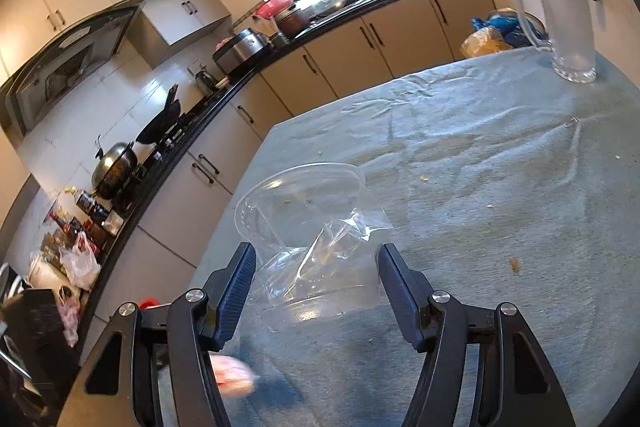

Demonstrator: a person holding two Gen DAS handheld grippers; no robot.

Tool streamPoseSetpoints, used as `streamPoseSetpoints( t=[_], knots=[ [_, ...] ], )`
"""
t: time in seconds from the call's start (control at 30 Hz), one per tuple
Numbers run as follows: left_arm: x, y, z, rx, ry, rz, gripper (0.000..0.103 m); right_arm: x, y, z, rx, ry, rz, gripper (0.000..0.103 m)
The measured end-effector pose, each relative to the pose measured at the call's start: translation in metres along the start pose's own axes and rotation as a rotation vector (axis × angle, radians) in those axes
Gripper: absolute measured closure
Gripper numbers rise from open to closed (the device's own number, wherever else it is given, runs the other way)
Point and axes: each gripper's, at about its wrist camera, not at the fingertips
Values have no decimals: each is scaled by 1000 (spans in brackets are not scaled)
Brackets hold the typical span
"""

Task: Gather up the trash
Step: 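Grasp the plastic bag with the left gripper while the right grasps the clear cup, then carry the plastic bag and cup over the red wastebasket and open both grippers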

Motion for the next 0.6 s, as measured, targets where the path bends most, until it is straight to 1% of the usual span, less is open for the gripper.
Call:
streamPoseSetpoints(
  t=[0.07,0.17,0.3,0.47,0.6],
  knots=[
    [-17,-10,2,4,44,-21,72,3,-10,2,-36,-4,-7,35],
    [-35,-25,2,-2,76,-36,72,5,-26,4,-90,-6,-30,35],
    [-59,-50,1,-40,109,-55,72,6,-49,7,-165,-2,-60,35],
    [-87,-82,0,-69,148,-91,72,9,-75,13,-199,-24,-108,35],
    [-111,-113,-1,-106,183,-125,72,3,-98,19,-219,-23,-153,35]
  ],
)
Point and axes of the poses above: each gripper's, at about its wrist camera, not at the fingertips, and x roughly the way its jaws point, y to its right, z to its underside, and after that the axes turned 13 degrees about -x, right-handed
